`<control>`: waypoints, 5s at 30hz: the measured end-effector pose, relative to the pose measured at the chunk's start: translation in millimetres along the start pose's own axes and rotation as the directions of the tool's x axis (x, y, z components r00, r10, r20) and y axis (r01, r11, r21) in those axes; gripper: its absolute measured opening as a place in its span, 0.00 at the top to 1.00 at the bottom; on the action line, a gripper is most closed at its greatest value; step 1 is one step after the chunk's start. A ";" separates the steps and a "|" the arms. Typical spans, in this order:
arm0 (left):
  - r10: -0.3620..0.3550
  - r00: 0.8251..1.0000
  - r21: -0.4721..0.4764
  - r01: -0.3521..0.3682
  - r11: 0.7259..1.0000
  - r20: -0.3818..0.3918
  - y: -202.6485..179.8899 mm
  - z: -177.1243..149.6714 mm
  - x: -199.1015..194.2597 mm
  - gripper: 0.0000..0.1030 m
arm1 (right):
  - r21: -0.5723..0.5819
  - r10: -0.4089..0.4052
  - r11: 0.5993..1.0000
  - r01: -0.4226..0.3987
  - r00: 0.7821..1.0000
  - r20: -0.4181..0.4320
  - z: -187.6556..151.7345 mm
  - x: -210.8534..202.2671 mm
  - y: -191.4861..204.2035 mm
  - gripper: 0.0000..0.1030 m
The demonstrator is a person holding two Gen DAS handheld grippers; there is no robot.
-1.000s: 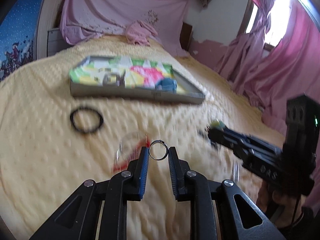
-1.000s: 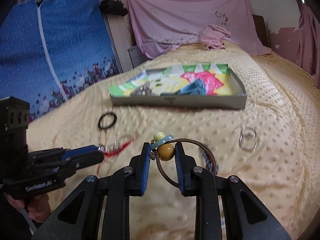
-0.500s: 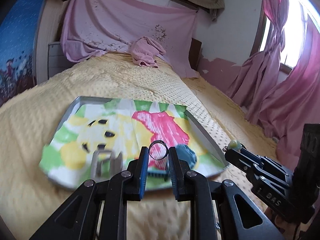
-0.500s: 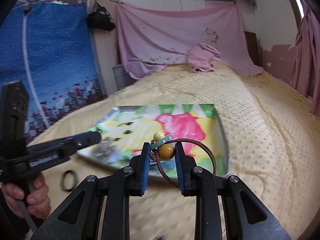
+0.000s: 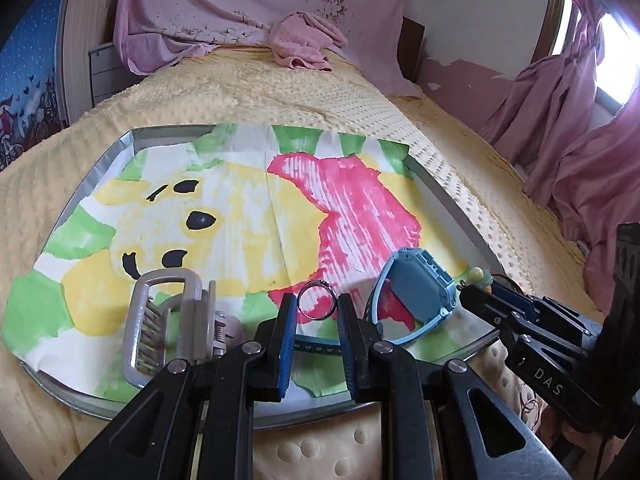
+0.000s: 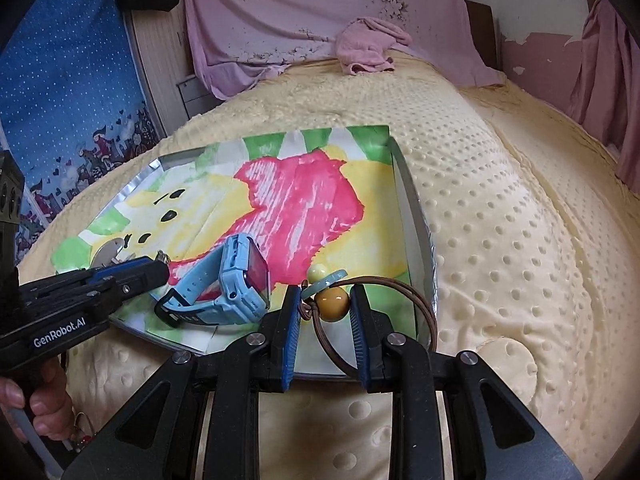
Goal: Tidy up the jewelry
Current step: 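Carry the ring and pendant into the tray and open both tools, then withdraw both tools and reach toward the red string and striped clip, then grasp the red string with rings using the left tool while the right tool grasps the striped clip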
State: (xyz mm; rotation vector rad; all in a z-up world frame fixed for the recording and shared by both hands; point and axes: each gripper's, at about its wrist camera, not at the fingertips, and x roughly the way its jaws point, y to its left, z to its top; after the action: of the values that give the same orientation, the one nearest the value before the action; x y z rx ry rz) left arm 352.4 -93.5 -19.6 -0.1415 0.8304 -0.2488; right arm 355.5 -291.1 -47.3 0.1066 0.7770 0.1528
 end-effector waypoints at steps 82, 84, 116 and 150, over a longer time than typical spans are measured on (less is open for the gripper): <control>0.140 0.959 0.043 -0.155 0.987 0.248 25.4 -181.4 -188.6 0.04 | -0.025 -0.039 0.999 0.047 0.964 0.263 -159.4 -220.1 35.5 0.01; 0.136 0.959 0.051 -0.153 0.987 0.247 24.6 -182.0 -187.0 0.04 | -0.026 -0.039 0.999 0.047 0.966 0.256 -159.0 -218.0 35.7 0.01; 0.087 0.959 0.105 -0.119 0.987 0.270 16.3 -169.9 -159.6 0.29 | -0.040 0.035 0.999 -0.029 0.986 0.161 -140.5 -144.6 31.3 0.33; -0.037 0.989 0.131 0.019 0.991 0.140 13.4 -179.0 -147.2 0.94 | -0.084 0.140 0.987 -0.135 0.989 0.053 -147.0 -115.2 46.2 0.87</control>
State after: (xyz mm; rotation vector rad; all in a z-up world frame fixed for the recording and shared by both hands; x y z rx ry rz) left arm 126.1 -45.2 -37.4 -0.0488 0.6692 -0.3147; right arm 166.4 -260.1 -65.0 0.0886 0.7039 0.3103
